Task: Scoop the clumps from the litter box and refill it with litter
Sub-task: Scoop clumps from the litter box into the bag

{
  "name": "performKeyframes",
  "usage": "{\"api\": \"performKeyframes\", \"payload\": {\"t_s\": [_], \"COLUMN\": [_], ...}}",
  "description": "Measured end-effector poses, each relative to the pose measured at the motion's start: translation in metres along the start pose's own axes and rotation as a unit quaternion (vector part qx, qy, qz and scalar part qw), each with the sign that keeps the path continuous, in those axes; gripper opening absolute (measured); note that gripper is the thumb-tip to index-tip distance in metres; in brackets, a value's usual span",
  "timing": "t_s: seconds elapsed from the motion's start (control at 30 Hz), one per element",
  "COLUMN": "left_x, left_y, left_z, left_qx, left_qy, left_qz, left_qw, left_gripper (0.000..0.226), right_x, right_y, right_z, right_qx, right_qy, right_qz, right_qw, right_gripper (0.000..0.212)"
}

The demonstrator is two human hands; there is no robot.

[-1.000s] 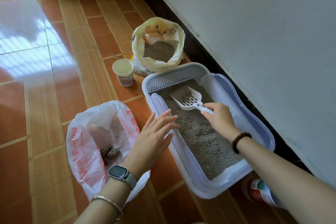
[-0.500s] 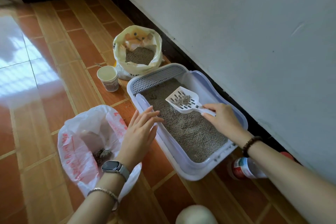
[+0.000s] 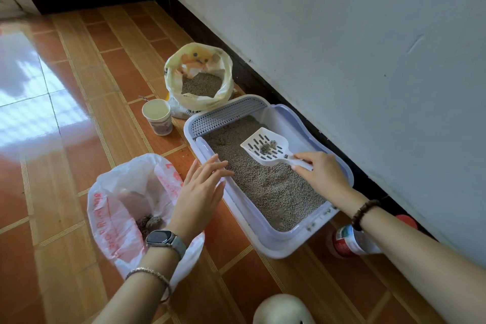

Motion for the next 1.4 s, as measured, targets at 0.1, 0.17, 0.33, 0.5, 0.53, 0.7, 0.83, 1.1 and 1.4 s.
{"api": "performKeyframes", "payload": {"t_s": [0.1,0.17,0.33,0.5,0.53,0.7,0.83,1.1,1.4], "left_x": [0.001,0.002,0.005,-0.021,-0.030,-0.064,-0.077,-0.087,-0.084], "left_y": [0.000,0.000,0.007,0.032,0.040,0.077,0.095,0.095,0.092], "left_z": [0.000,0.000,-0.006,0.013,0.021,0.072,0.114,0.169,0.170], "left_qx": [-0.002,-0.007,-0.021,0.016,0.028,0.080,0.104,0.093,0.123], "left_qy": [0.002,0.001,-0.012,0.047,0.073,0.186,0.267,0.349,0.378], "left_qz": [-0.002,-0.006,-0.025,-0.064,-0.073,-0.108,-0.121,-0.088,-0.063], "left_qw": [1.000,1.000,0.999,0.997,0.994,0.973,0.950,0.928,0.915], "left_gripper": [0.029,0.027,0.029,0.026,0.025,0.019,0.015,0.017,0.017], "right_x": [-0.002,-0.006,-0.023,-0.063,-0.075,-0.125,-0.160,-0.198,-0.204], "right_y": [0.001,0.003,0.008,0.008,0.006,-0.024,-0.059,-0.106,-0.108], "right_z": [0.002,0.005,0.004,0.003,0.003,0.011,0.022,0.045,0.055], "right_qx": [0.001,0.008,0.011,0.000,-0.006,-0.055,-0.064,-0.040,0.098], "right_qy": [0.006,0.015,0.041,0.087,0.100,0.157,0.211,0.299,0.387], "right_qz": [0.002,0.003,-0.031,-0.062,-0.067,-0.086,-0.036,0.132,0.246], "right_qw": [1.000,1.000,0.999,0.994,0.993,0.982,0.975,0.944,0.883], "right_gripper": [0.032,0.032,0.030,0.030,0.029,0.027,0.036,0.026,0.021]}}
Point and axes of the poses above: each hand's wrist, its own z-axis away from the middle knuckle, its own y-axis out of the back of the hand, x = y × z, the point moved 7 cm from there along -z, towards the middle knuckle, and after that the axes turned 7 degrees about -y, right-handed, at the moved point
